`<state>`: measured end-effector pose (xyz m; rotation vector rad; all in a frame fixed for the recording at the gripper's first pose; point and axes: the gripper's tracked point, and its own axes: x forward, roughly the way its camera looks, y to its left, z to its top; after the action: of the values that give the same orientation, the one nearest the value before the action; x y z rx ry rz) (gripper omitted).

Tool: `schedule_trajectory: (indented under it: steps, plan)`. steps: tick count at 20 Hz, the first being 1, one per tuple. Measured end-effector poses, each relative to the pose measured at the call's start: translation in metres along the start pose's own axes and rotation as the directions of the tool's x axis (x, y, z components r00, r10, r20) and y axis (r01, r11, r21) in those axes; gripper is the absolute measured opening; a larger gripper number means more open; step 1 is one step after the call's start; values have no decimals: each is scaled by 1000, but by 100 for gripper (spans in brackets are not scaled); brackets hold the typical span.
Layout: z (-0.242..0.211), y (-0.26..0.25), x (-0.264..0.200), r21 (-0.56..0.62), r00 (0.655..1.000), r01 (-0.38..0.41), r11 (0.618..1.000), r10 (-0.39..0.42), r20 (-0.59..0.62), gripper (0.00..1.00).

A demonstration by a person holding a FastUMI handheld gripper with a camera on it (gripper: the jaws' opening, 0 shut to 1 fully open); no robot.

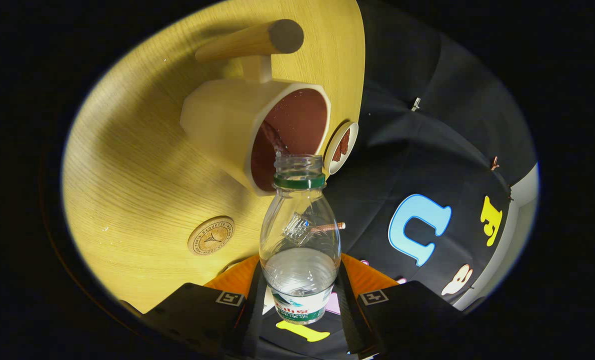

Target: Take the bottle from table, then pour the juice into the cup, finally place the bottle on the coaster

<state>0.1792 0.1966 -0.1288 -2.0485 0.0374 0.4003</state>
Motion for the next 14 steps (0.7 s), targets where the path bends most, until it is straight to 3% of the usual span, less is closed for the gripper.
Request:
schedule_trajectory:
  steps: [14]
  plan:
    - [4,-21,5,-145,998,39,989,-31,60,68]
